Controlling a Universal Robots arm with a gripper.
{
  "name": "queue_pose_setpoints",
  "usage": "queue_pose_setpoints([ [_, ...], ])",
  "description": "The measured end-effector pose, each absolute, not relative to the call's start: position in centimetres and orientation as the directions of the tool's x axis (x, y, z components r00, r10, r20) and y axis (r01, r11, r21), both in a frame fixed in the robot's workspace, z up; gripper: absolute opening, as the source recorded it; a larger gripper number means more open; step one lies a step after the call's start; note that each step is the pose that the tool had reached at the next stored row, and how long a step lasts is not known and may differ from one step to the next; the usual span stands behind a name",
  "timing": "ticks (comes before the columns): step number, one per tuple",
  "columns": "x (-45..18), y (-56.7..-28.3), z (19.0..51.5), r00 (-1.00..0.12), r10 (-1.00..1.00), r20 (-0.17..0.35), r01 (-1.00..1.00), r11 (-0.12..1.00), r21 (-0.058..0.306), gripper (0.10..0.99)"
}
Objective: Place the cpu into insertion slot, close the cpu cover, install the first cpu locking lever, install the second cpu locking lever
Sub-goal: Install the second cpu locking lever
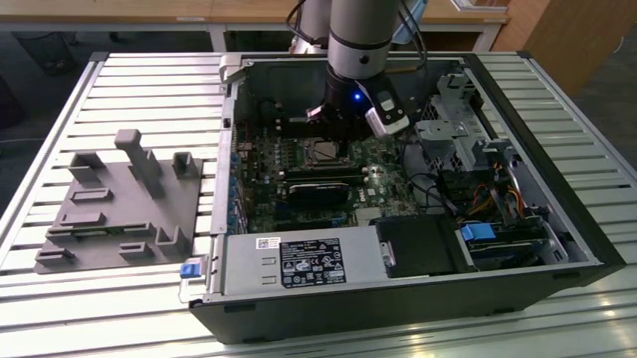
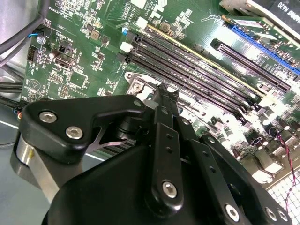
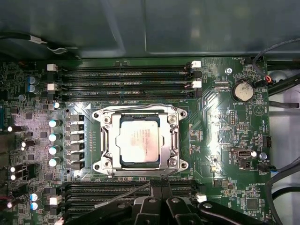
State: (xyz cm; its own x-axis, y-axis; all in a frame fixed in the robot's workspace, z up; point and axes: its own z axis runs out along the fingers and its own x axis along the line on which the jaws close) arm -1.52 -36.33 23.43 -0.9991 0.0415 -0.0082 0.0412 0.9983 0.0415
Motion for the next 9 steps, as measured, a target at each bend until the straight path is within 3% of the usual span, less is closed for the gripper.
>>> queue_pose_setpoints([
  [9, -1.52, -36.51, 23.43, -0.999, 0.042, -0.008, 0.041, 0.998, 0.042, 0.106],
])
